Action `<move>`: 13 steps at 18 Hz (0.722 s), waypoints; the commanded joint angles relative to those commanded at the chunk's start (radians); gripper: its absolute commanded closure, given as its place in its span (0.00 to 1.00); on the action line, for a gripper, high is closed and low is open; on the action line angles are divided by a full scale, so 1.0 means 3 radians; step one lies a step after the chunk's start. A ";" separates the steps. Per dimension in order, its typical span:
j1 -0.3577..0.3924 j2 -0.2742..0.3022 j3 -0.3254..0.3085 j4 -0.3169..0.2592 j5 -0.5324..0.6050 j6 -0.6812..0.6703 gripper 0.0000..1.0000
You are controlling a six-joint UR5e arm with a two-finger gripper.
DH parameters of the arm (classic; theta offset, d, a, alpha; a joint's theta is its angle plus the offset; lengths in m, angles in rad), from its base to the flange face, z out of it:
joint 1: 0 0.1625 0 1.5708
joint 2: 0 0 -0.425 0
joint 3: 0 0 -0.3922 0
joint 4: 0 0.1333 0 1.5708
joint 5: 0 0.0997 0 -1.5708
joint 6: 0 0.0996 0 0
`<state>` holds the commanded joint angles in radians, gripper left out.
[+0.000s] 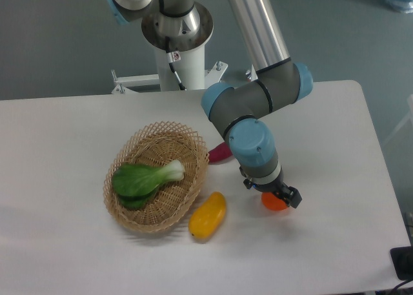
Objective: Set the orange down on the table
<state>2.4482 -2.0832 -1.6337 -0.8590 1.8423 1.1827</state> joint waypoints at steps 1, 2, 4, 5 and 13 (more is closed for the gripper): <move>0.0000 0.0015 -0.0010 -0.0005 0.0000 0.0005 0.00; 0.0000 0.0036 0.0000 -0.0010 -0.0010 0.0005 0.00; 0.0005 0.0061 0.0005 -0.0010 -0.0015 0.0010 0.00; 0.0000 0.0077 0.0020 -0.0010 -0.0036 0.0010 0.00; 0.0025 0.0082 0.0199 -0.0020 -0.0194 -0.0092 0.00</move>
<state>2.4559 -2.0586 -1.5739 -0.8652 1.7841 1.1551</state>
